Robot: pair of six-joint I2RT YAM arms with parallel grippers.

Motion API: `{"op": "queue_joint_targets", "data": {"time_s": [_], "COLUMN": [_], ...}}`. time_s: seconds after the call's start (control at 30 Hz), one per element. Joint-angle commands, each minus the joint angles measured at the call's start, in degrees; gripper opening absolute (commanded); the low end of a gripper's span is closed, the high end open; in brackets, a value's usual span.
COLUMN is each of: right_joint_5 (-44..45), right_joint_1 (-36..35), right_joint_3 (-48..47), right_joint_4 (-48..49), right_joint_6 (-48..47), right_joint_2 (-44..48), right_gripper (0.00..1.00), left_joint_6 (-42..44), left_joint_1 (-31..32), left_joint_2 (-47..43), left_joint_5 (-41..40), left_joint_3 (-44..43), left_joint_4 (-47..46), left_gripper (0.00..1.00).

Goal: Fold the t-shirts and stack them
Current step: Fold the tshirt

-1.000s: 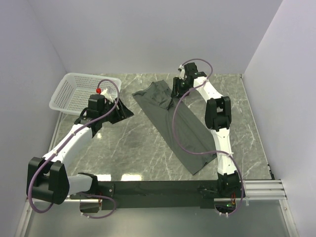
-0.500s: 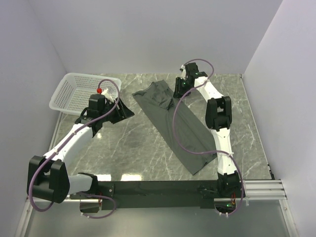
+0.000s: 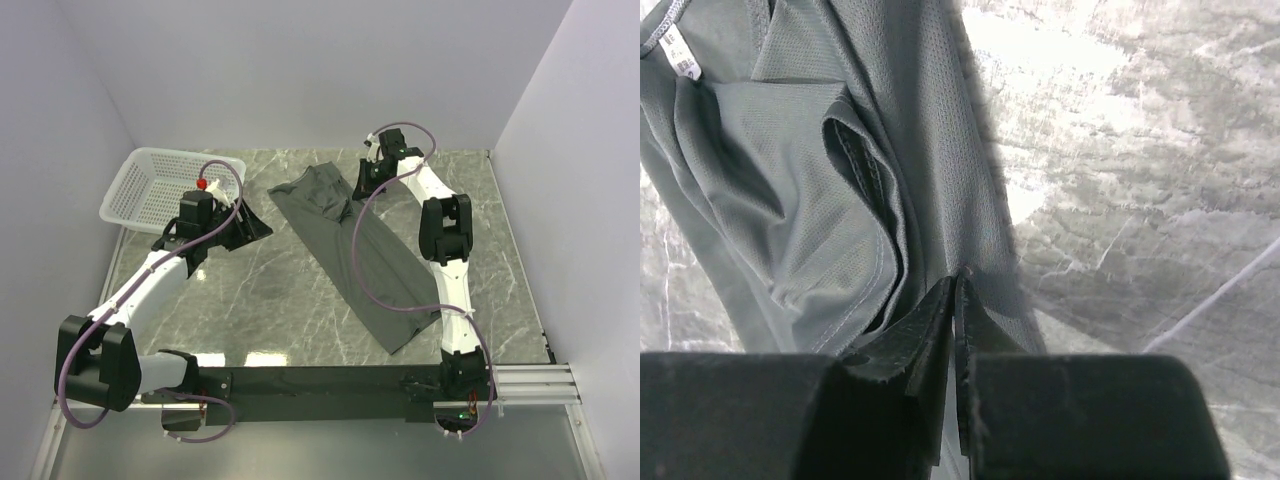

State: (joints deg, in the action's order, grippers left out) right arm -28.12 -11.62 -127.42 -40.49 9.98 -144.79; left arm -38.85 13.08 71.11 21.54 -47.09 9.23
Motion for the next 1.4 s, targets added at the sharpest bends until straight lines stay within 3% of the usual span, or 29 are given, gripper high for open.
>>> {"op": "queue_joint_targets", "data": {"time_s": [0.0,0.3,0.9,1.03,1.37], "right_joint_5": [0.6,7.7,6.6,9.6,8.0], "right_joint_1": [0.2,0.9,4.7,6.3,13.6], "right_joint_3": [0.1,0.0,3.2,5.2,9.4], "right_joint_4": [2.3,1.9,3.2,4.4,6.0], "right_joint_6": [0.0,1.7,3.2,4.0,7.1], "right_joint_2": [4.2,4.6,6.4,7.9,10.0], "right_gripper": [0.11,0.01,0.02,0.02,0.03], "left_joint_6": [-0.6,-0.4,-1.1,-0.7,0.4], "left_joint_1": [-0.1,-0.1,0.9,1.2,5.8], "left_joint_2": [0.4,0.3,2.8,4.1,13.3], "left_joint_5": [1.4,1.3,3.3,3.9,6.9], "left_joint_3": [-0.2,-0.4,-0.2,-1.0,-5.9], "left_joint_4": [-1.9,-1.8,-3.3,-3.2,-4.5], "left_gripper": [0.62,0.62,0.62,0.62,0.62]}}
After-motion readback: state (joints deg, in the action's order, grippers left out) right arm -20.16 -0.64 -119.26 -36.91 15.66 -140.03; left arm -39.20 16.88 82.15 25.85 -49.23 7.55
